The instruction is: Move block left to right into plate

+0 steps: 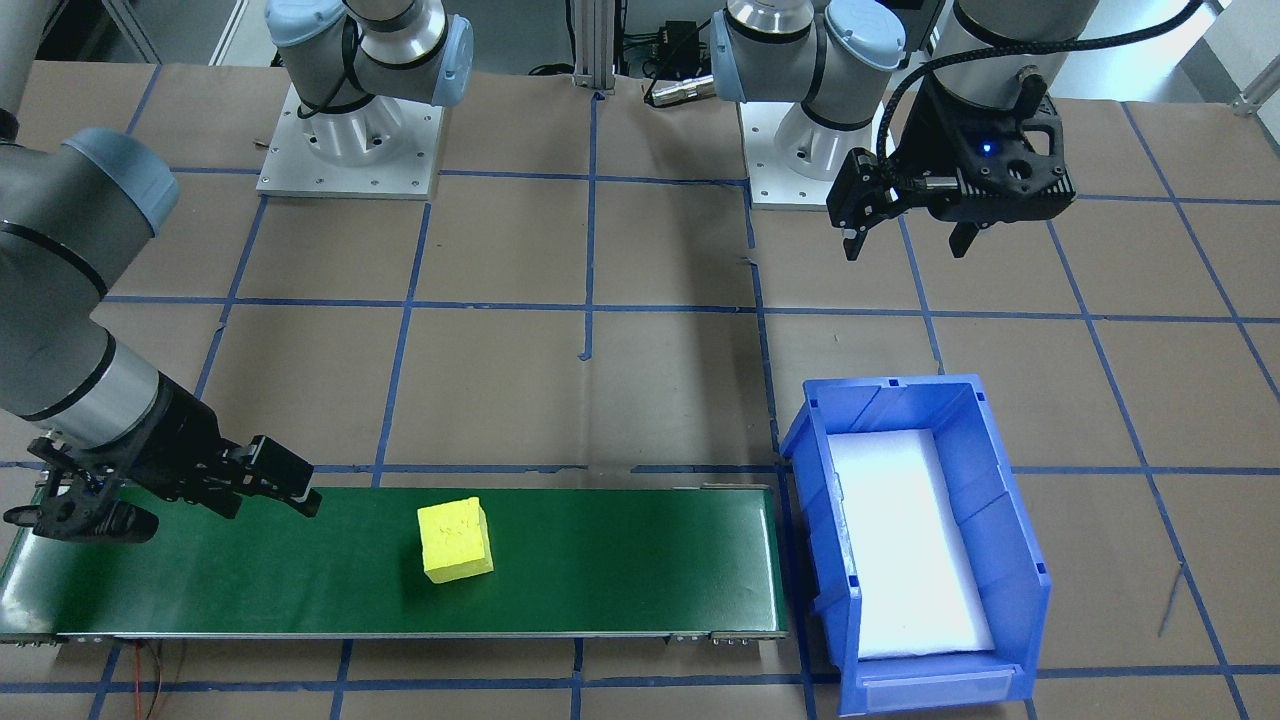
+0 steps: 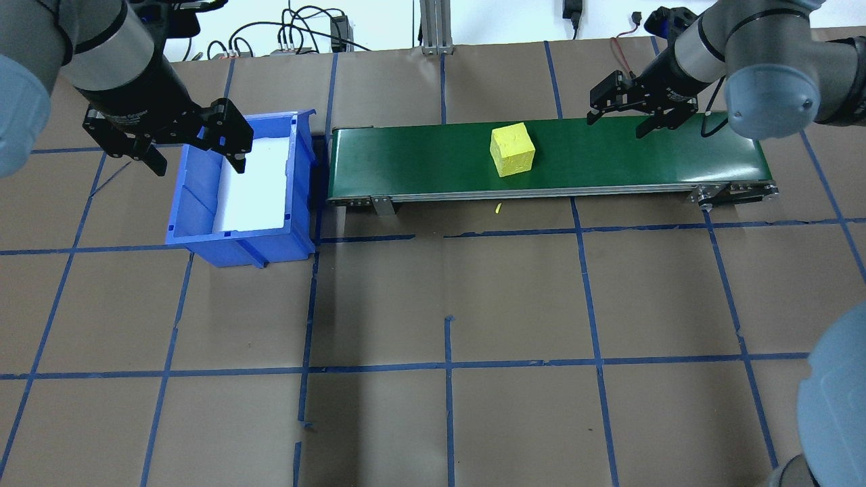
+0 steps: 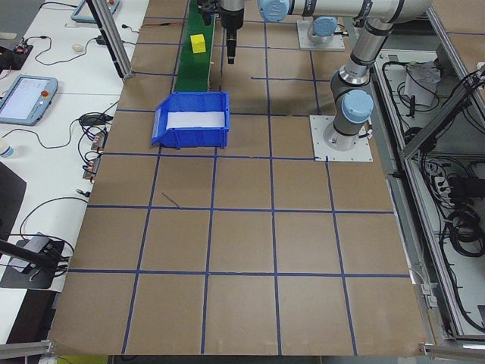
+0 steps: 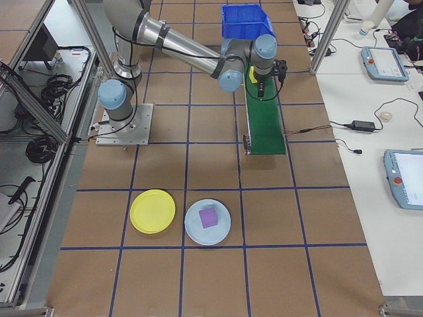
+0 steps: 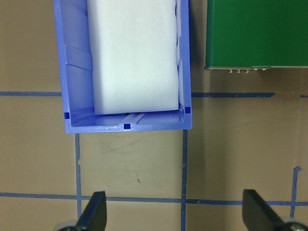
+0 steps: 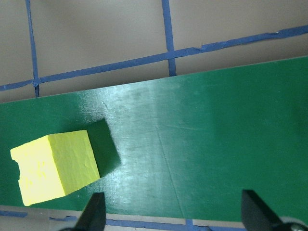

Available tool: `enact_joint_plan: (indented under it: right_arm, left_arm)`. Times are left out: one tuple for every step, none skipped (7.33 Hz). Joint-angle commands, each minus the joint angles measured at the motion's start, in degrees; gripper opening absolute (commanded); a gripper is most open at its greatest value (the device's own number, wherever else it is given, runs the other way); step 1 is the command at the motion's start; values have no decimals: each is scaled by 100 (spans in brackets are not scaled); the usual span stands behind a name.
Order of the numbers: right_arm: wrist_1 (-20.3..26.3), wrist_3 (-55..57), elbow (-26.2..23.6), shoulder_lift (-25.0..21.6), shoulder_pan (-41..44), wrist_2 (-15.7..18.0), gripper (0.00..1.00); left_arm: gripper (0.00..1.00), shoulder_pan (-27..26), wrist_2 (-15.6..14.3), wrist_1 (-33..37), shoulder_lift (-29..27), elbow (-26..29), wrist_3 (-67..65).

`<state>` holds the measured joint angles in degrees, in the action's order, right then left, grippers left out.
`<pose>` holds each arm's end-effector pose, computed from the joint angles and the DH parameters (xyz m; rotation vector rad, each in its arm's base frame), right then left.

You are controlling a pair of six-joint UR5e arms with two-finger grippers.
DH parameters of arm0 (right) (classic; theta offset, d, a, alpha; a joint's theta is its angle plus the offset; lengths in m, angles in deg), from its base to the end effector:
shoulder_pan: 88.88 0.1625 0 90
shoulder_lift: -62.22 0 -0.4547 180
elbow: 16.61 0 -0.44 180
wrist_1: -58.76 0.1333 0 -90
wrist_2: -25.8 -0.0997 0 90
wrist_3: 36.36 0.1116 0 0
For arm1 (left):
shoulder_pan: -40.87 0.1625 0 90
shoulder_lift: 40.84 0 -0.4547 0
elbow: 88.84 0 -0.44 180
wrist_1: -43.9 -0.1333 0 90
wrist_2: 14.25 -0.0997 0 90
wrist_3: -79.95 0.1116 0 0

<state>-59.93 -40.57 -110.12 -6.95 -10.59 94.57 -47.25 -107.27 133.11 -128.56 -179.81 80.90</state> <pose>0.0341 -0.6912 0.3100 0.1621 2.7751 -0.1767 -0.1101 -0.5294 0.5192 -0.0265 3.0874 -0.0546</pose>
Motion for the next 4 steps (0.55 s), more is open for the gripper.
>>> enact_joint_plan:
  right_arm:
    - [-41,35,-1,149,28,-379,100]
    - [-32,35,-10,159,37,-408,100]
    - [-23,35,-19,167,81,-408,100]
    - [29,52,-80,185,203,-382,100]
  left_arm:
    - [100,6,29,0,0,-8,-7]
    - [100,-3,38,0,0,-17,2]
    - [100,6,47,0,-17,-8,2]
    - [100,14,47,-9,-26,44,10]
